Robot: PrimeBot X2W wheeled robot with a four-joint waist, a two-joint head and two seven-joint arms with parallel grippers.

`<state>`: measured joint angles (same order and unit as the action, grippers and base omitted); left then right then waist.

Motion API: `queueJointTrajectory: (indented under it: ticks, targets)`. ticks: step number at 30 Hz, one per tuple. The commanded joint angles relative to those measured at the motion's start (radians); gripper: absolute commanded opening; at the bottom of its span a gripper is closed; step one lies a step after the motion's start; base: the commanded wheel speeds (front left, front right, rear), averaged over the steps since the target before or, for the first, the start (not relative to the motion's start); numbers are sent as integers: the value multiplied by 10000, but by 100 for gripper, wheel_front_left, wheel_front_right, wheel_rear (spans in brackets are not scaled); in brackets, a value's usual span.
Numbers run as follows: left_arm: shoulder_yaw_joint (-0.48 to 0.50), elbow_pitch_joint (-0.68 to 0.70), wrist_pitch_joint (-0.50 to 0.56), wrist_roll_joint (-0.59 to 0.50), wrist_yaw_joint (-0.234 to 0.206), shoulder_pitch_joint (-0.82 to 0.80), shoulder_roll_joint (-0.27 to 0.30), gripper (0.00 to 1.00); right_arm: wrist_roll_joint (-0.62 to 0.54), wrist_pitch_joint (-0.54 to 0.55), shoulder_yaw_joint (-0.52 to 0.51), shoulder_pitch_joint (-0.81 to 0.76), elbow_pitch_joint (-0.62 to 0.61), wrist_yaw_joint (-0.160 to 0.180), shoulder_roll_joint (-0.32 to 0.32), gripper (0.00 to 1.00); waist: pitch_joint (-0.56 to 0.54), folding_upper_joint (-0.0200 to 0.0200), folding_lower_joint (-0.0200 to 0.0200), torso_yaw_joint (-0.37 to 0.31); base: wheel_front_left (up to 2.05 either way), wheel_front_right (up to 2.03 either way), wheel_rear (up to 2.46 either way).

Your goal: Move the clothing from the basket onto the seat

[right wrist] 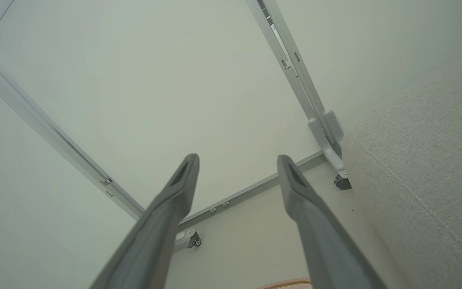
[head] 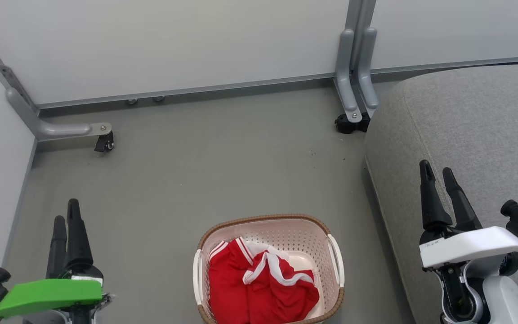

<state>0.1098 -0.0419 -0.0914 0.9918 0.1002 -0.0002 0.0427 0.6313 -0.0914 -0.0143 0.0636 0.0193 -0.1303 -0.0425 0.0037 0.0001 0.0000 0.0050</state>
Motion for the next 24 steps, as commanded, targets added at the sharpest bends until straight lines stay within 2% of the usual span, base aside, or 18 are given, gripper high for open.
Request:
queueJointTrajectory:
  ticks: [1,4,15,19,24]
  targets:
    - [-165,245,-115,-499,-52,44,67,100,-406,-115,61,7,-116,-3,-59,100,-2,-1,0,3,0,0,0]
    - [-486,474,-198,-1370,-134,105,69,100,-924,-206,154,-18,-128,-3,-61,100,-3,-1,0,16,0,0,0]
    - [-1509,908,-509,-4168,-933,235,77,100,-2605,-509,359,-120,-208,-4,-69,100,24,-1,0,63,0,0,0]
    - [-1907,904,-619,-5208,-1086,259,98,100,-3125,-619,441,-162,-261,-3,-72,100,29,-1,0,59,0,0,0]
    - [-2236,941,-740,-5856,-1420,327,187,100,-3775,-739,567,-196,-256,-4,-75,100,29,-1,0,40,0,0,0]
